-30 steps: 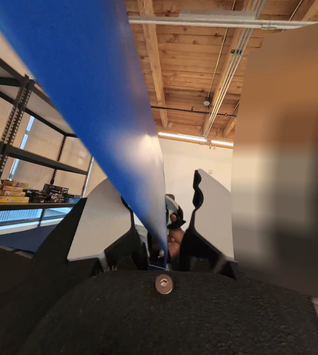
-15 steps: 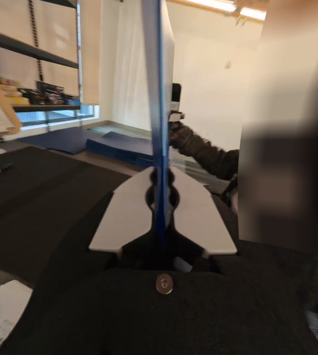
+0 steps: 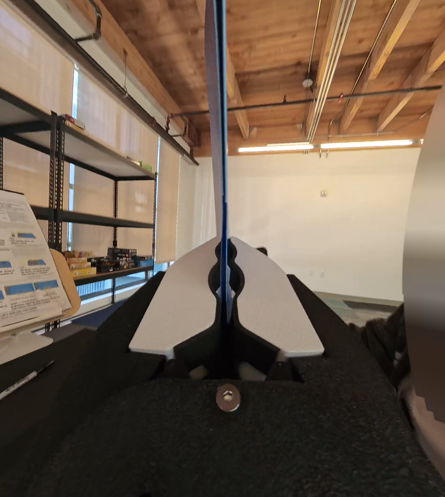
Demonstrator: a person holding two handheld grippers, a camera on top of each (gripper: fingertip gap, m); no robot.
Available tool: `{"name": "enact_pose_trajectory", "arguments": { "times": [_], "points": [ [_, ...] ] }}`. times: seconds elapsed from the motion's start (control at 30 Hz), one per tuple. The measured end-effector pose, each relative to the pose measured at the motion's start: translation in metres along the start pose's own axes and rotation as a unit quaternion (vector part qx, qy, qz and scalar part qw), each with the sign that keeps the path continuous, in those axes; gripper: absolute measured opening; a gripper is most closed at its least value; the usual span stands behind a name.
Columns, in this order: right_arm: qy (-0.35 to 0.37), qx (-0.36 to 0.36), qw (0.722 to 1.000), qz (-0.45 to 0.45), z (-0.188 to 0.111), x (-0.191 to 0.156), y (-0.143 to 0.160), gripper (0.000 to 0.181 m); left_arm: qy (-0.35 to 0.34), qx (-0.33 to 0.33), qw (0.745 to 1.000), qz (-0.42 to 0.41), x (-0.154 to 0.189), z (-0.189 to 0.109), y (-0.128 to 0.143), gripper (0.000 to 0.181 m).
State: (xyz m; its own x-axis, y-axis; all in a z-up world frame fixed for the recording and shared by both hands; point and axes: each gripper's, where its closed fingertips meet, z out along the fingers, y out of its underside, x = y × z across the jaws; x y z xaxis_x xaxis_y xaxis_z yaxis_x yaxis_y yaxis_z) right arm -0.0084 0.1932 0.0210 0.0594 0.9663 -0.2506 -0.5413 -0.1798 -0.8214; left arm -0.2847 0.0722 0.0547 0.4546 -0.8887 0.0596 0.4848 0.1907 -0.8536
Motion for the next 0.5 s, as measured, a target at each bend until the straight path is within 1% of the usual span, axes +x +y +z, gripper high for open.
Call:
{"name": "enact_pose_trajectory", "arguments": {
  "times": [0.07,0.1,0.17,0.2,0.23,0.27,0.3,0.33,0.37,0.4,0.43,0.5],
  "points": [
    [-0.036,-0.006,0.999,0.037,0.028,-0.013,0.035,0.088,0.005,0.016,1.0,-0.004,-0.002,0.014,0.004,0.0],
    [-0.053,-0.003,0.997,0.057,0.043,-0.019,0.047,0.087,0.01,0.019,1.0,-0.004,-0.002,0.022,0.009,0.0],
    [-0.071,-0.001,0.994,0.081,0.074,-0.023,0.064,0.086,0.022,0.02,1.0,0.0,0.0,0.037,0.022,0.0],
    [-0.078,0.006,0.994,0.082,0.087,-0.023,0.066,0.088,0.026,0.017,1.0,-0.002,-0.001,0.044,0.029,0.0],
    [-0.079,0.023,0.993,0.085,0.097,-0.021,0.062,0.085,0.025,0.012,1.0,-0.011,-0.003,0.051,0.035,0.0],
    [-0.068,0.057,0.992,0.091,0.101,-0.013,0.053,0.086,0.026,0.007,0.999,-0.017,-0.005,0.057,0.041,0.001],
    [-0.08,0.106,0.987,0.093,0.099,-0.008,0.038,0.07,0.032,0.018,0.999,-0.019,-0.006,0.062,0.039,0.0],
    [-0.113,0.146,0.978,0.097,0.094,-0.008,0.023,0.041,0.036,0.028,0.999,-0.018,-0.008,0.068,0.036,0.0],
    [-0.142,0.163,0.971,0.097,0.089,-0.007,0.013,0.023,0.036,0.031,0.999,-0.02,-0.012,0.076,0.035,0.0],
    [-0.152,0.165,0.971,0.086,0.087,-0.005,0.006,0.01,0.031,0.025,0.999,-0.024,-0.018,0.085,0.035,0.0],
    [-0.143,0.167,0.974,0.063,0.085,0.001,-0.003,0.003,0.021,0.018,0.999,-0.026,-0.028,0.095,0.034,0.0],
    [-0.087,0.18,0.98,0.009,0.076,0.022,-0.022,0.001,0.0,-0.003,1.0,-0.018,-0.048,0.125,0.037,0.0]
  ]
}}
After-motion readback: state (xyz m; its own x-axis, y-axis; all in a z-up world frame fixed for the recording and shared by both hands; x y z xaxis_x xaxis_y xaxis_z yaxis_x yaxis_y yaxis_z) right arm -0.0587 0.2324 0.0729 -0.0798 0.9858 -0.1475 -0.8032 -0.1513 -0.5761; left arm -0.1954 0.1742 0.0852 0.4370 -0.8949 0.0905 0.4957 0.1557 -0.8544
